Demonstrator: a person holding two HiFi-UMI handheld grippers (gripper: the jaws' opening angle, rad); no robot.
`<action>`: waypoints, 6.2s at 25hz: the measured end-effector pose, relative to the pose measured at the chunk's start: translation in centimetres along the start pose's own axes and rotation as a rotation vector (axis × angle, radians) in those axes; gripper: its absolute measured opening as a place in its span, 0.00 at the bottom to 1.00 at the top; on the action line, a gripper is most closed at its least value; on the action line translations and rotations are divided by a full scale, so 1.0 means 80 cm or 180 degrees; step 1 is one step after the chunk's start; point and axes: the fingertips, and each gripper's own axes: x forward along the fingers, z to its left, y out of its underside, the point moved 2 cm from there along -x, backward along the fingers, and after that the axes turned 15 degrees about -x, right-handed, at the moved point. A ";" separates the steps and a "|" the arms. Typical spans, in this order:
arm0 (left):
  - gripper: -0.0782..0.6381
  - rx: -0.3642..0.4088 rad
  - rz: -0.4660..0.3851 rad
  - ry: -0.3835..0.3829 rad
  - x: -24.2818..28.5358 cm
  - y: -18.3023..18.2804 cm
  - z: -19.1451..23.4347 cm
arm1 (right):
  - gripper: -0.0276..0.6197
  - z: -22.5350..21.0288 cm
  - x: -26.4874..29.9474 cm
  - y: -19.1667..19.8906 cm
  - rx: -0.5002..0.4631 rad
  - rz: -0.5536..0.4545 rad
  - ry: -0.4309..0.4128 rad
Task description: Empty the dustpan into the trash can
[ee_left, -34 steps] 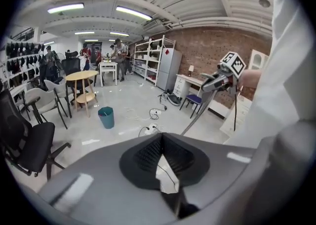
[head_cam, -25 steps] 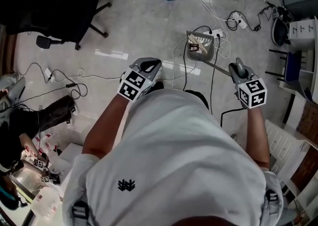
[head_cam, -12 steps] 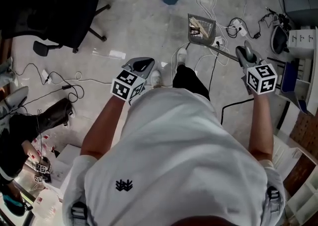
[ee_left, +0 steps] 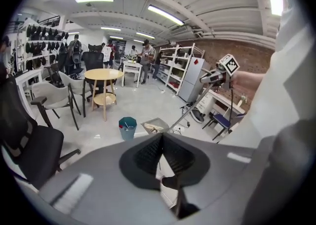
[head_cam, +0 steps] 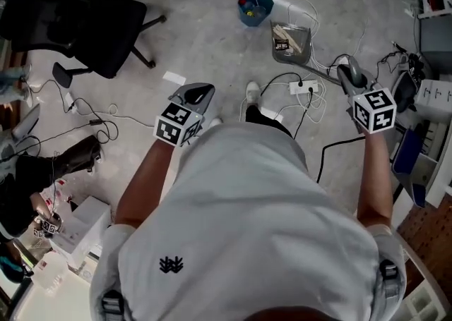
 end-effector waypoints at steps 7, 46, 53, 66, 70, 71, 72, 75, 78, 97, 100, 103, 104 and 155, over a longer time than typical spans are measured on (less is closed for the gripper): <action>0.19 -0.0027 -0.0054 -0.0172 0.066 -0.068 -0.021 | 0.06 -0.109 0.050 -0.015 -0.0465 -0.0023 -0.0264; 0.19 -0.0534 -0.0325 -0.0699 0.073 -0.097 0.043 | 0.05 -0.195 0.341 -0.065 -0.3153 0.0657 -0.0788; 0.19 -0.0519 -0.0283 -0.0631 0.080 -0.100 0.047 | 0.05 -0.149 0.342 -0.056 -0.3771 0.0740 -0.0960; 0.19 -0.0502 -0.0255 -0.0587 0.092 -0.100 0.045 | 0.04 -0.142 0.351 -0.065 -0.4978 0.1002 -0.1025; 0.19 -0.0534 -0.0274 -0.0604 0.088 -0.099 0.050 | 0.04 -0.130 0.352 -0.064 -0.5402 0.1091 -0.1062; 0.19 -0.0540 -0.0272 -0.0607 0.088 -0.099 0.051 | 0.04 -0.124 0.352 -0.060 -0.5517 0.1116 -0.1090; 0.19 -0.0542 -0.0271 -0.0610 0.089 -0.098 0.051 | 0.04 -0.118 0.352 -0.055 -0.5635 0.1143 -0.1112; 0.19 -0.0550 -0.0266 -0.0612 0.089 -0.095 0.052 | 0.04 -0.100 0.349 -0.037 -0.6017 0.1251 -0.1156; 0.19 -0.0552 -0.0244 -0.0602 0.091 -0.095 0.050 | 0.04 -0.084 0.346 -0.018 -0.6350 0.1342 -0.1166; 0.19 -0.0436 -0.0212 -0.0589 0.088 -0.095 0.045 | 0.04 -0.092 0.340 -0.014 -0.6884 0.1694 -0.0674; 0.19 -0.0428 -0.0202 -0.0585 0.087 -0.092 0.042 | 0.04 -0.088 0.339 -0.016 -0.6912 0.1721 -0.0538; 0.19 -0.0422 -0.0195 -0.0578 0.088 -0.090 0.040 | 0.04 -0.086 0.339 -0.022 -0.6994 0.1732 -0.0433; 0.19 -0.0419 -0.0195 -0.0573 0.089 -0.090 0.039 | 0.04 -0.084 0.339 -0.023 -0.7027 0.1736 -0.0422; 0.19 -0.0563 -0.0414 -0.0398 0.097 -0.082 0.055 | 0.04 -0.083 0.328 -0.089 -0.7478 0.2392 -0.0251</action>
